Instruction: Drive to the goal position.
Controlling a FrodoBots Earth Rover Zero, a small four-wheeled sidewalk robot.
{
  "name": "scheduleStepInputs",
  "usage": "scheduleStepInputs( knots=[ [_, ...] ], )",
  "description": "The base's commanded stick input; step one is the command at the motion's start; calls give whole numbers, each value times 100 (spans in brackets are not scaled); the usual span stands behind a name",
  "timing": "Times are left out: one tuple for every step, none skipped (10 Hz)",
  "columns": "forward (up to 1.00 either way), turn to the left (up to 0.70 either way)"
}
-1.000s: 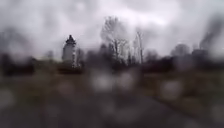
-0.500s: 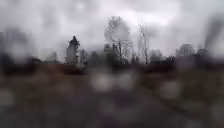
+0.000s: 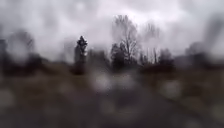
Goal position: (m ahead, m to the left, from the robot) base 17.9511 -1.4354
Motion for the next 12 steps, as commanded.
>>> scheduleStepInputs(
  knots=[
    [100,0],
    [100,0],
    [100,0],
    [100,0],
    [100,0],
    [100,0],
    [100,0],
    [100,0],
    [100,0],
    [100,0],
    [100,12],
    [100,40]
  ],
)
